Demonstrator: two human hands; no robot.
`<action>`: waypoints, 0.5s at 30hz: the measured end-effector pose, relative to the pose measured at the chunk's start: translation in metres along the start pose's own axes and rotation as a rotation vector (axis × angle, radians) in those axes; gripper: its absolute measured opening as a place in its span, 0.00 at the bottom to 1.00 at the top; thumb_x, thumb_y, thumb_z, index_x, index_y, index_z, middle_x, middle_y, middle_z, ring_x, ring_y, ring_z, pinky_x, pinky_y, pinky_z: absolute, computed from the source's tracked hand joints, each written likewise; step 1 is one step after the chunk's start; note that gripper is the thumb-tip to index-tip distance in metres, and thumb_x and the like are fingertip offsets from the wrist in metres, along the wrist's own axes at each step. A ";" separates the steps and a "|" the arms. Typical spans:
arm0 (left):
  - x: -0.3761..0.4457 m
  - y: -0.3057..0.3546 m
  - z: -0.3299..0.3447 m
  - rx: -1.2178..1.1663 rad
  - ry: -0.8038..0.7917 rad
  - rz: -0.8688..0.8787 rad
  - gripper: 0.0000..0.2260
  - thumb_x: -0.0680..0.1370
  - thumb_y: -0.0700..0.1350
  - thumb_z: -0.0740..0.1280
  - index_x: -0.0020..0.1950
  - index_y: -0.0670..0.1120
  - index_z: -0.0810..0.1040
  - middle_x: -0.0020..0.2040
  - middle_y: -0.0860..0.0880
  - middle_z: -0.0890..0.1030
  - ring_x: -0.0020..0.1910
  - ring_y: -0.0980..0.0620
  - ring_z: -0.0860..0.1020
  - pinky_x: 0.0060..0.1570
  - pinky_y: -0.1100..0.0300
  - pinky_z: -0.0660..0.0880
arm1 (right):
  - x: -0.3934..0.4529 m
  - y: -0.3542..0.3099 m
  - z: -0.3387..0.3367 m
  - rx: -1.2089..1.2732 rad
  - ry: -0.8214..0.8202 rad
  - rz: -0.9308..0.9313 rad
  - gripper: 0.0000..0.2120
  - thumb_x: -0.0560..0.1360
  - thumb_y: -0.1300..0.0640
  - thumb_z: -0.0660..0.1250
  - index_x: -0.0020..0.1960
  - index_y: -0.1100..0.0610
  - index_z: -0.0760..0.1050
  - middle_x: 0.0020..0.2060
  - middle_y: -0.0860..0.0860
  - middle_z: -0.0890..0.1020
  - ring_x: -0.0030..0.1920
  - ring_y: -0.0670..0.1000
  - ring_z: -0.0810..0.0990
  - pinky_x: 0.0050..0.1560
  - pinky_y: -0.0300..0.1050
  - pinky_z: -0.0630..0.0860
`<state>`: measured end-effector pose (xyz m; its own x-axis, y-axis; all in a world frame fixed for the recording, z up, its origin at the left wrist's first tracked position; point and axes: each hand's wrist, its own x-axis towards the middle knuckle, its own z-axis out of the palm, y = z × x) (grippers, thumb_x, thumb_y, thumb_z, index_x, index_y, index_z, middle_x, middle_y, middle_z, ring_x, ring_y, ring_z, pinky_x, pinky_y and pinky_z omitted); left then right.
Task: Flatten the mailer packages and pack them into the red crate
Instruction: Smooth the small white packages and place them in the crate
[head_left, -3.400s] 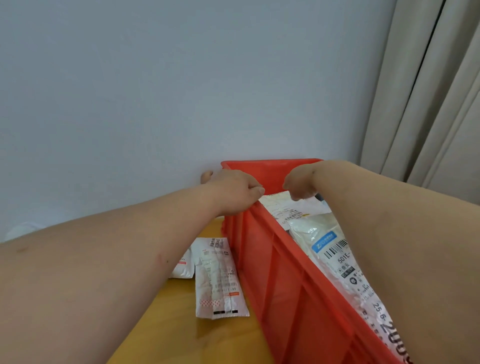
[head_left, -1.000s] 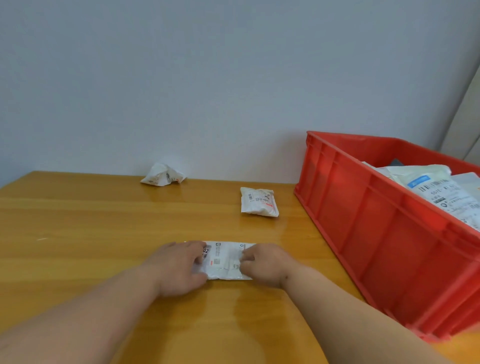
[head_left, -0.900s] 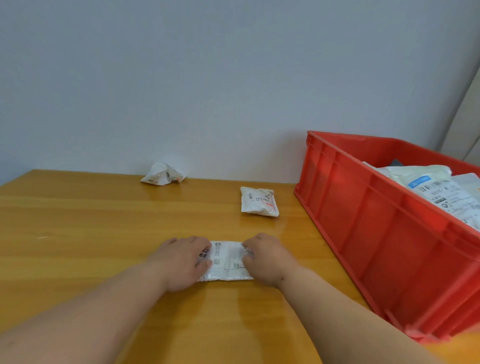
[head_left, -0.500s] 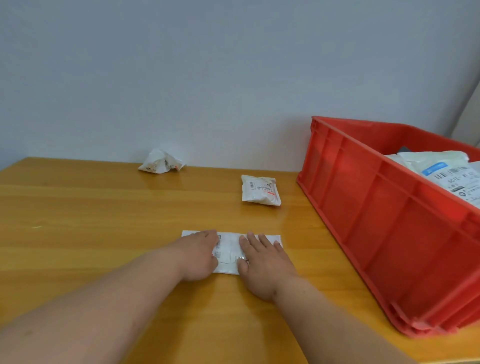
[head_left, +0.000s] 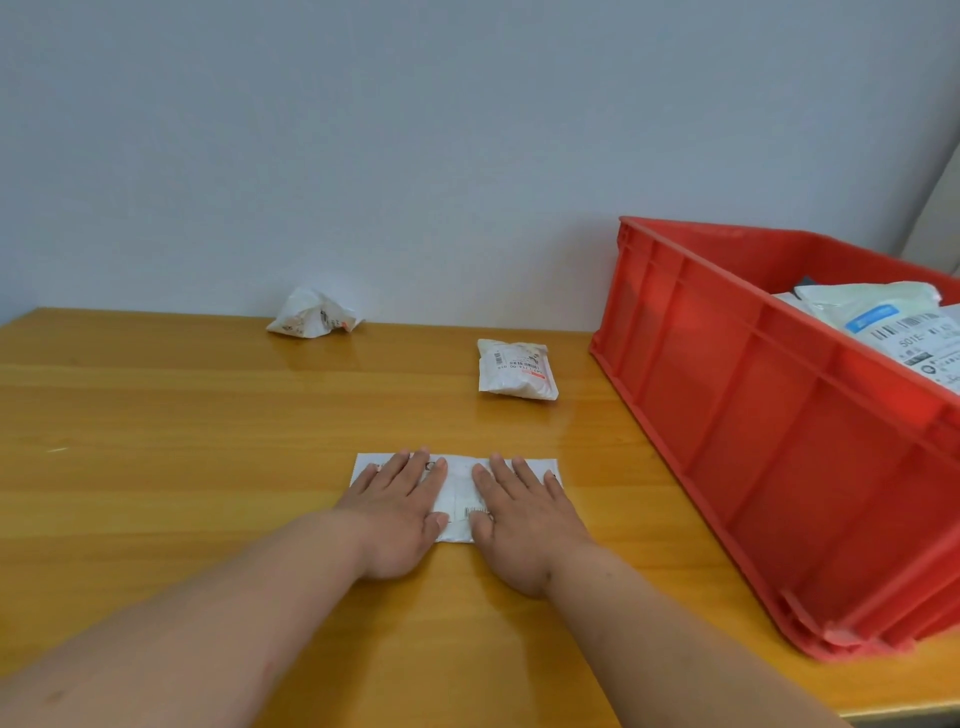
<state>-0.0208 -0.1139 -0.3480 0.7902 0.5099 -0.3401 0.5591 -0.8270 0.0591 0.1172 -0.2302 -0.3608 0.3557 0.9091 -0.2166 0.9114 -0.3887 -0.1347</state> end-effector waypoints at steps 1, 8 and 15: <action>0.000 0.000 0.000 -0.009 -0.001 -0.003 0.28 0.84 0.56 0.44 0.78 0.51 0.33 0.78 0.50 0.32 0.77 0.51 0.33 0.76 0.50 0.37 | 0.000 0.000 0.000 -0.003 0.001 0.000 0.28 0.83 0.44 0.42 0.81 0.48 0.39 0.80 0.47 0.38 0.79 0.49 0.35 0.78 0.53 0.35; 0.003 -0.003 -0.017 -0.069 0.084 -0.087 0.36 0.80 0.64 0.56 0.81 0.52 0.42 0.80 0.55 0.46 0.79 0.51 0.47 0.76 0.49 0.50 | 0.001 -0.003 -0.007 0.043 0.004 0.011 0.30 0.82 0.47 0.46 0.81 0.48 0.43 0.80 0.46 0.41 0.79 0.49 0.38 0.78 0.54 0.37; 0.008 0.000 -0.027 -0.014 0.155 -0.175 0.38 0.68 0.75 0.61 0.71 0.54 0.66 0.67 0.52 0.69 0.67 0.49 0.67 0.64 0.51 0.64 | 0.007 -0.006 -0.026 -0.067 0.222 0.047 0.25 0.78 0.51 0.58 0.75 0.51 0.62 0.75 0.51 0.61 0.74 0.56 0.58 0.73 0.54 0.57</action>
<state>-0.0071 -0.1035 -0.3252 0.7095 0.6763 -0.1982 0.6934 -0.7201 0.0253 0.1197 -0.2182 -0.3368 0.4281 0.9037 -0.0026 0.9018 -0.4274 -0.0631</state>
